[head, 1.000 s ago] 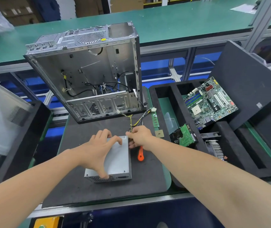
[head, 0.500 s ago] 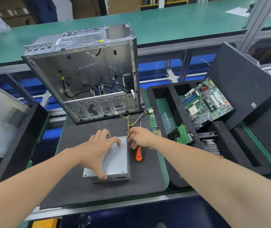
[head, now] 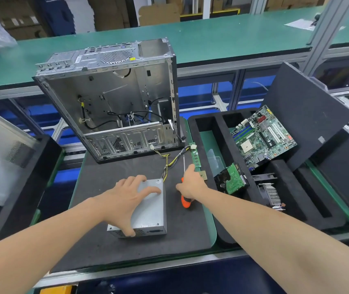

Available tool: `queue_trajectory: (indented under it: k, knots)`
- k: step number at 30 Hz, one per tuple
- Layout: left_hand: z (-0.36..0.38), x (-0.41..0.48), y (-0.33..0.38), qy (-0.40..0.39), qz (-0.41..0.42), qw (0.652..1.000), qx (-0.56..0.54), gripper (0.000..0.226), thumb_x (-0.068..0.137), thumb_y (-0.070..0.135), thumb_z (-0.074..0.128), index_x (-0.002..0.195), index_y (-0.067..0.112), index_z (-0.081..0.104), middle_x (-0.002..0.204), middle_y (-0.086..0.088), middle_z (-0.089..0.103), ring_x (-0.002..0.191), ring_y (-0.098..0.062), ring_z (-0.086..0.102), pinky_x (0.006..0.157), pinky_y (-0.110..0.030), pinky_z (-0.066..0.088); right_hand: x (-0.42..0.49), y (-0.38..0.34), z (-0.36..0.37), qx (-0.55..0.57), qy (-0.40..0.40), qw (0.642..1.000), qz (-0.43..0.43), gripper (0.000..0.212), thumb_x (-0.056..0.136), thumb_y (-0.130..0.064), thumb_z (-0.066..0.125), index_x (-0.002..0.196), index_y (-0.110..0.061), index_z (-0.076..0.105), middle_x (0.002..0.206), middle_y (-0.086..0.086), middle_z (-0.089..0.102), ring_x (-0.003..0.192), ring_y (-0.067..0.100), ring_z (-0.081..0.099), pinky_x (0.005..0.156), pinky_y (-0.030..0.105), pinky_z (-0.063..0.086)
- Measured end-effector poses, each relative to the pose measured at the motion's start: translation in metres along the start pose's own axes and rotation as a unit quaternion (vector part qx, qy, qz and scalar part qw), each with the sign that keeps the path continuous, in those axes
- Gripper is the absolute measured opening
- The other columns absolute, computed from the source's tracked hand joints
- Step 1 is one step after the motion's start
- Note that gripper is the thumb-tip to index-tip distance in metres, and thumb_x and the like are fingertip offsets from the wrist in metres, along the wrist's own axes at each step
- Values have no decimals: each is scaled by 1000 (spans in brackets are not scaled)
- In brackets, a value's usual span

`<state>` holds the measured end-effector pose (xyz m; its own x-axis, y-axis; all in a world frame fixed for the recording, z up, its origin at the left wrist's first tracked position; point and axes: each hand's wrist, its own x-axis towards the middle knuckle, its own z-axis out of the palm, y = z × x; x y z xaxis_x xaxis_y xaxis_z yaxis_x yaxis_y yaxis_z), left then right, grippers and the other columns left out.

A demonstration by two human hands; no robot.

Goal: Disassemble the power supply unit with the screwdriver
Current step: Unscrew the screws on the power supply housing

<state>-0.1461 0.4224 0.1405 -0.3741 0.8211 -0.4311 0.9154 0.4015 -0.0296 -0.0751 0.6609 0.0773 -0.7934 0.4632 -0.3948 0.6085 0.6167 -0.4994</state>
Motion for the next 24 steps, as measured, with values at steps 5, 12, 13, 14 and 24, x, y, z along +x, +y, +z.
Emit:
queue_trajectory:
  k: [5, 12, 13, 14, 24]
  knots:
    - [-24, 8, -22, -46, 10, 985, -168, 122, 48, 63, 87, 145, 68, 14, 136, 9, 26, 121, -16, 34, 103, -41, 39, -10, -3, -12, 102, 46, 993, -23, 41, 99, -20, 53, 127, -3, 29, 108, 11, 56, 88, 30, 54, 78, 40, 50]
    - [-37, 27, -63, -138, 19, 842, -521, 83, 71, 40, 72, 150, 34, 50, 143, -5, 65, 130, -27, 63, 110, -45, 49, -31, -13, -42, 216, 87, 968, -96, 24, 100, -22, 52, 111, -20, 31, 98, 8, 64, 55, 30, 60, 53, 41, 54]
    - [-33, 29, -70, -140, 16, 826, -547, 75, 76, 36, 69, 149, 29, 52, 140, -6, 69, 127, -28, 67, 106, -43, 53, -33, -14, -46, 221, 92, 966, -94, 25, 99, -23, 54, 111, -19, 33, 96, 7, 65, 53, 26, 58, 50, 39, 52]
    - [-30, 30, -76, -133, 10, 814, -566, 68, 81, 34, 66, 148, 27, 53, 138, -6, 71, 124, -27, 69, 100, -40, 56, -34, -16, -49, 221, 101, 966, -89, 26, 98, -25, 57, 111, -19, 35, 93, 7, 66, 54, 24, 58, 51, 38, 52]
    - [-14, 23, -102, -25, 5, 803, -595, 43, 91, 44, 70, 129, 23, 73, 124, 1, 76, 109, -12, 70, 90, -21, 51, -54, -73, -111, 193, -21, 979, -68, 18, 78, -24, 70, 81, -9, 60, 80, 17, 77, 46, 26, 54, 40, 24, 39]
